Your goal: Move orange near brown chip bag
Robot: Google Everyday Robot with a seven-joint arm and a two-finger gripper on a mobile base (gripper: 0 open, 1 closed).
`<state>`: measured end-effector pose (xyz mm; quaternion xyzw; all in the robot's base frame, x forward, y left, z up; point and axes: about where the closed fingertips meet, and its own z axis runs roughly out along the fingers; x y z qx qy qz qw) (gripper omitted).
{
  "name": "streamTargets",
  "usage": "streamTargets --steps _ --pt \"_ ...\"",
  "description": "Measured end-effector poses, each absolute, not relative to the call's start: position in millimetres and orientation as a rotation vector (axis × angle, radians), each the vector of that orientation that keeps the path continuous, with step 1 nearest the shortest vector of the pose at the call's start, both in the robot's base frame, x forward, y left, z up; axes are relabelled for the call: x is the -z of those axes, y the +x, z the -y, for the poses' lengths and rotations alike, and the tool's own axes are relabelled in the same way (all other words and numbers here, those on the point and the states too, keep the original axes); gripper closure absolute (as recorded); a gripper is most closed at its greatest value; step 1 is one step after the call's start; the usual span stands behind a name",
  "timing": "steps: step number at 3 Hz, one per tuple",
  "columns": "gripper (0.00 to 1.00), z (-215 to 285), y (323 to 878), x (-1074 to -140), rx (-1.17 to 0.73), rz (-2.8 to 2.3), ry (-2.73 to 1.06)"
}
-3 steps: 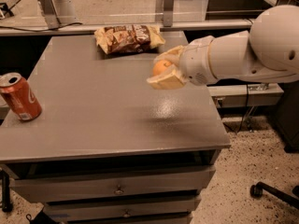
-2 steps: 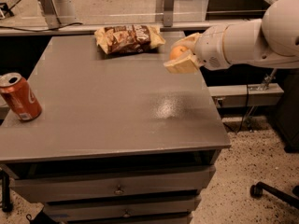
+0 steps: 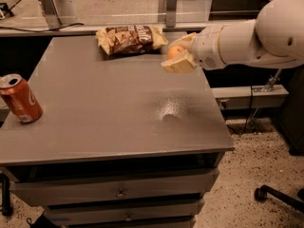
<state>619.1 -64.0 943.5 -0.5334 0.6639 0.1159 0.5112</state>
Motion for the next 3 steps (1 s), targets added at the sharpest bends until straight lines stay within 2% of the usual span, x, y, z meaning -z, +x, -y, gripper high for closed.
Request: streamTargets --steps 3 --pt "1.00 37 750 -895 -0.270 -1.628 -1.141"
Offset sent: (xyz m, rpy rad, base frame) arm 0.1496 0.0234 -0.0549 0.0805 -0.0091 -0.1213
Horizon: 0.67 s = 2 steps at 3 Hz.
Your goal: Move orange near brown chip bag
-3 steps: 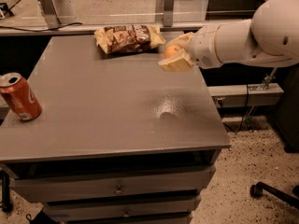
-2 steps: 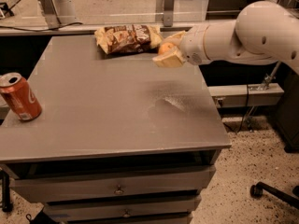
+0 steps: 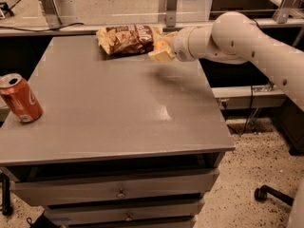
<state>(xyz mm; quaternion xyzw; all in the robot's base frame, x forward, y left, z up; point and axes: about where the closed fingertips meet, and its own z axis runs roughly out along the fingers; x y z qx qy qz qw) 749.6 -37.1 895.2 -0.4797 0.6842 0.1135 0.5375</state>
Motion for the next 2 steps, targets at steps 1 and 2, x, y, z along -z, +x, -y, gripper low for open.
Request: streamTargets --steps 1,2 --pt "1.00 30 782 -879 -0.280 -1.652 -1.108" --pt "1.00 24 804 -865 -0.297 -1.679 -1.088"
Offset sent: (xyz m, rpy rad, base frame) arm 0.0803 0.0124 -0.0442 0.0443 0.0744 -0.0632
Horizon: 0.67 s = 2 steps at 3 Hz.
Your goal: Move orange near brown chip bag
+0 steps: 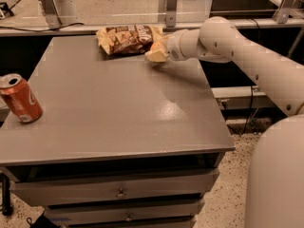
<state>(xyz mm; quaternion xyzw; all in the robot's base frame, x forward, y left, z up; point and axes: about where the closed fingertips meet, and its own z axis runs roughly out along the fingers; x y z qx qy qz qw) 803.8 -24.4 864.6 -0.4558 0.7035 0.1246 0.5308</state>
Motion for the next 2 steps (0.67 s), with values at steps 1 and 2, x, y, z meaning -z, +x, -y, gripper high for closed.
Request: streamTargets --steps 1,2 --pt "0.83 17.7 815.9 -859.2 -0.315 -1.685 -1.087" --pt "0.59 18.6 821.5 -858.1 -0.315 -1.692 -1.083"
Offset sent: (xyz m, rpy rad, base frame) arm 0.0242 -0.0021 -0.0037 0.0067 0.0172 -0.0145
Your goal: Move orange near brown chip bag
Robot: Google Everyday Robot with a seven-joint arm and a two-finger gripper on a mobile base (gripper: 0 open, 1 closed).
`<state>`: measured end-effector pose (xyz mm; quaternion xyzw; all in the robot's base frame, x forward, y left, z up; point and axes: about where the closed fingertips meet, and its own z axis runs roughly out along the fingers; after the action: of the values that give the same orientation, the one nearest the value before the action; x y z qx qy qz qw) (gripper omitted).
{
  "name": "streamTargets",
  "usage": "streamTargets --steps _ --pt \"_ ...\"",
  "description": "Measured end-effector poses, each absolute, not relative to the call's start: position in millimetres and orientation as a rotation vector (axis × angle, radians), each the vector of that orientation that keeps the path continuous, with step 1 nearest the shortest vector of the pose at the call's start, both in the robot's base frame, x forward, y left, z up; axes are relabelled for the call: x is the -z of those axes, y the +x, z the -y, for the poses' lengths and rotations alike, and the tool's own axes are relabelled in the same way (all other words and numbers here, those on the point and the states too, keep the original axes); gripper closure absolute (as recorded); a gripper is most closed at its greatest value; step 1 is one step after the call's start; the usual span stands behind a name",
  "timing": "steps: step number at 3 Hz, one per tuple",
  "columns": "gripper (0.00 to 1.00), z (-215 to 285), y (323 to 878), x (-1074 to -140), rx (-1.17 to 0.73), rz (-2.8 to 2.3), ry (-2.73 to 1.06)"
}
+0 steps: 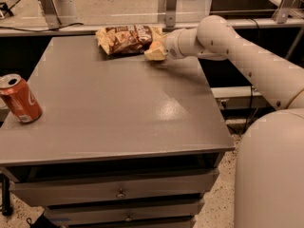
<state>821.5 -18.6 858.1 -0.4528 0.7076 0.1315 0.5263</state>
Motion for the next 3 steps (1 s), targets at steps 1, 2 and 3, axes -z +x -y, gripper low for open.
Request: streamTargets --steps 1,2,3 --pt "0.36 21.1 824.8 -857.4 -0.310 -1.696 -1.075" --pt "0.13 20.8 826.0 -854.6 -0.314 -1.699 -1.069" --pt "0.00 21.3 825.2 -851.2 -0.319 -1.704 -1.061"
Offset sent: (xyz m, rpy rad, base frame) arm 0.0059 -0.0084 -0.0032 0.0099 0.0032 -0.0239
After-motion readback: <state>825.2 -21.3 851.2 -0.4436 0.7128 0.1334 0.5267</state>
